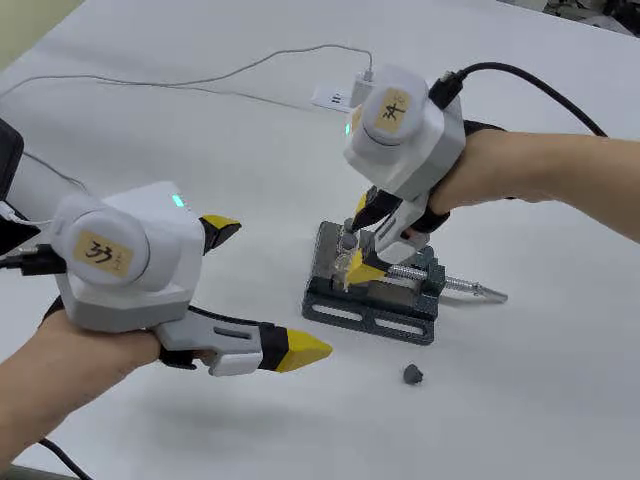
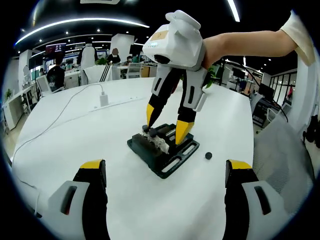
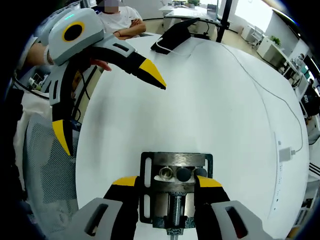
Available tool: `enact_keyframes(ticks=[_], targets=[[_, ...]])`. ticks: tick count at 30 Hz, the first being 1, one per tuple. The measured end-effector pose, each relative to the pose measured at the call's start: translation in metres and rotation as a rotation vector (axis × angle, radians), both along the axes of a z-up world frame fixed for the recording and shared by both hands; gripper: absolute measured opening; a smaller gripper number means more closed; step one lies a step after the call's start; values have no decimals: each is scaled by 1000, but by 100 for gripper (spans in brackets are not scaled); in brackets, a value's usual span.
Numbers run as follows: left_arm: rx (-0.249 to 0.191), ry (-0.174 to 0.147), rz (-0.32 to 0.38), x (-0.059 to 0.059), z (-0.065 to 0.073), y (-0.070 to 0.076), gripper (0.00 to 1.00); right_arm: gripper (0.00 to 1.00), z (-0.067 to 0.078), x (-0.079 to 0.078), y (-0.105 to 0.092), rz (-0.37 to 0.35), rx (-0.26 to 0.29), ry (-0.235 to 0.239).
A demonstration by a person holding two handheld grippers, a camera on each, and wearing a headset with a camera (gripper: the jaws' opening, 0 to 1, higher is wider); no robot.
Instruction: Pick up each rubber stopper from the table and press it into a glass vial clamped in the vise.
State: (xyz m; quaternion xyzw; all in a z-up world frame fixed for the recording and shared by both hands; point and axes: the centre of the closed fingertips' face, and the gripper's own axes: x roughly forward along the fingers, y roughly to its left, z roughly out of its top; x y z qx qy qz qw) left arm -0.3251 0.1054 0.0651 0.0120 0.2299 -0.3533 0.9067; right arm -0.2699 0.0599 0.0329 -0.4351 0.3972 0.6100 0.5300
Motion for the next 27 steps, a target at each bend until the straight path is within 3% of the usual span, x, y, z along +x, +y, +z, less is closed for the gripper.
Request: enact_keyframes(ticks=[6, 27], targets=[[4, -5, -6, -1, 2, -1, 99, 51, -1, -5, -7, -30, 28, 7], [22, -18, -21, -18, 6, -6, 99, 44, -1, -51, -60, -74, 27, 33]])
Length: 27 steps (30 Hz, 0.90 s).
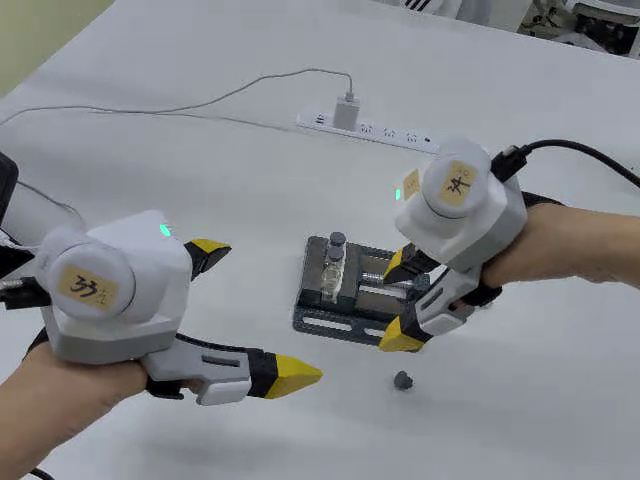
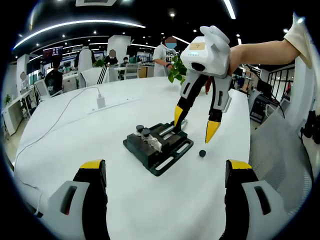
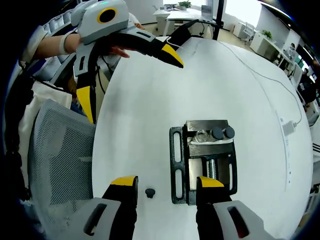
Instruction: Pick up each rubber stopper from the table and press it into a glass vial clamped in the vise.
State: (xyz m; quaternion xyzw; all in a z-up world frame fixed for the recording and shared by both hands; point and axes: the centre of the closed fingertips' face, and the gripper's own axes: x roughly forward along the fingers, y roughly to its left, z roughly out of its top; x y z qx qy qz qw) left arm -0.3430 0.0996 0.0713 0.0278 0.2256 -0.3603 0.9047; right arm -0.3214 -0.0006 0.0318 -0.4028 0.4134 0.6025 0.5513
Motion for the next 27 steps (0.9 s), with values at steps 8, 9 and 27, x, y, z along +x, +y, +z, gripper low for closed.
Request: enact_keyframes(ticks=[8, 9, 27], targets=[[-4, -3, 0, -6, -1, -3, 99, 41, -7, -13, -14, -12, -15, 16], [-5, -4, -1, -8, -1, -3, 99, 40, -8, -16, -15, -14, -15, 21], [-22, 17, 15, -20, -13, -4, 98, 23, -43, -28, -29, 4, -77, 70]])
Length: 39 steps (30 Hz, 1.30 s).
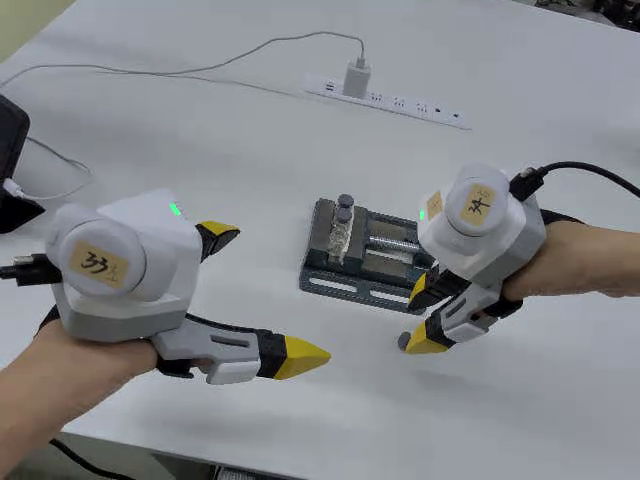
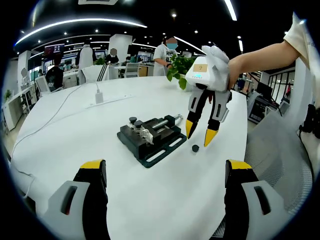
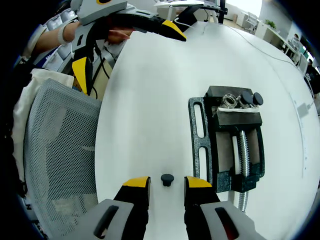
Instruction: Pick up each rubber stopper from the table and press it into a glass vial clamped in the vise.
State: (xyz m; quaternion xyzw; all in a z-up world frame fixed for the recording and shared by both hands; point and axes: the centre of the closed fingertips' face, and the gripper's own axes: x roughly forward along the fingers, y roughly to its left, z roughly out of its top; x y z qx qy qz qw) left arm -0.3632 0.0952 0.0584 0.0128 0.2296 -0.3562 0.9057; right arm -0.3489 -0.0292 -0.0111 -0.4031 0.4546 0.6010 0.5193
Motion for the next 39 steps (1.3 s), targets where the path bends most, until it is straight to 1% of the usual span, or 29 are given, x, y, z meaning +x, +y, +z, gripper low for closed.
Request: enact_keyframes(ticks=[3, 6, 7, 10, 14, 18, 23, 24, 31, 32, 39], targets=[[-2, 6, 7, -1, -3, 2, 98, 22, -5, -2, 1, 3, -10, 12], [-6, 9, 11, -2, -4, 2, 98, 18, -8, -4, 1, 11, -18, 15], [-6, 11, 12, -2, -5, 3, 98, 17, -9, -4, 1, 8, -21, 22], [-9, 15, 13, -3, -6, 3, 98, 15, -13, -4, -1, 4, -29, 24], [-10, 20, 11, -4, -9, 2, 98, 14, -15, -3, -2, 3, -35, 23], [-11, 26, 9, -5, -11, 2, 98, 10, -16, -2, -1, -1, -31, 24], [-12, 29, 5, -4, -11, 2, 98, 9, -18, -4, 0, 3, -34, 27], [-12, 29, 5, -4, -11, 2, 98, 9, -19, -3, 0, 11, -38, 20], [-14, 32, 0, -3, -12, 0, 98, 9, -21, -4, 0, 26, -51, 15], [-14, 33, -1, -3, -12, -1, 98, 9, -22, -4, 0, 39, -56, 8], [-15, 30, 0, -2, -11, 0, 98, 9, -23, -4, 0, 39, -60, 5]])
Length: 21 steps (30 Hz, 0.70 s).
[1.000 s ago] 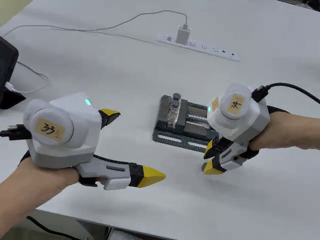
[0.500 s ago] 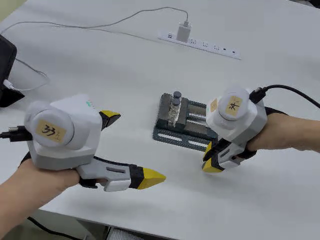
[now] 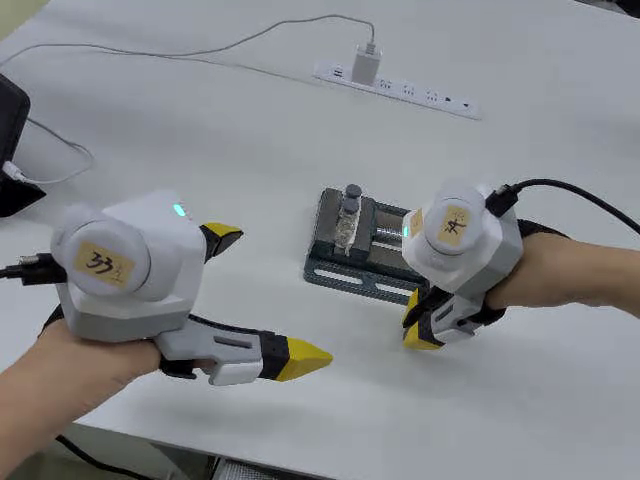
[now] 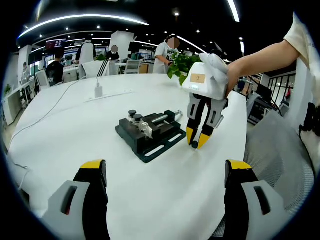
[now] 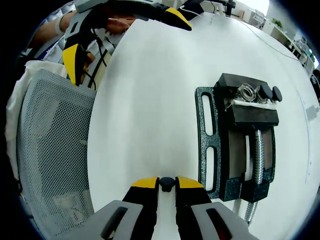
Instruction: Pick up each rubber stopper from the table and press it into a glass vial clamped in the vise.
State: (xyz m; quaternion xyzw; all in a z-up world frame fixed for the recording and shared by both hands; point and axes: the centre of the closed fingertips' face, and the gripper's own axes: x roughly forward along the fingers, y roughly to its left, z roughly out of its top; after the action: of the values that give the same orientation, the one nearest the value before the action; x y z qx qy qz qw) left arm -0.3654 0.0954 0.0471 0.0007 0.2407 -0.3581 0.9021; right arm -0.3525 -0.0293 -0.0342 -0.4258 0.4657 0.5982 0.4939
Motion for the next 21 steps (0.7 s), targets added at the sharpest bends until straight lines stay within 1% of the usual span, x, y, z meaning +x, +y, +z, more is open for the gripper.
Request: enact_keyframes(ticks=[9, 12, 14, 15, 17, 18, 19, 20, 21], targets=[[-2, 1, 2, -1, 1, -1, 98, 8, 0, 0, 0, -43, -6, 5], [-1, 3, -2, -3, 1, -3, 98, 8, 0, 0, 0, -67, 0, 7], [0, 3, -4, -3, 1, -5, 98, 7, 1, 1, -1, -84, 14, 7], [-3, 1, -4, -3, 2, -6, 98, 7, 2, 1, -2, -95, 23, 5], [-8, 3, -5, -4, 4, -8, 97, 7, 5, 3, 2, -133, 65, -9], [-9, 0, -6, -3, 6, -10, 97, 7, 10, 3, 4, -169, 99, -1], [-9, -3, -7, -3, 6, -11, 97, 8, 14, 5, 6, -192, 126, -5], [-11, -3, -12, -3, 7, -13, 97, 8, 19, 9, 7, -212, 156, -18], [-10, -4, -15, -3, 7, -14, 97, 8, 24, 11, 8, -229, 175, -26]])
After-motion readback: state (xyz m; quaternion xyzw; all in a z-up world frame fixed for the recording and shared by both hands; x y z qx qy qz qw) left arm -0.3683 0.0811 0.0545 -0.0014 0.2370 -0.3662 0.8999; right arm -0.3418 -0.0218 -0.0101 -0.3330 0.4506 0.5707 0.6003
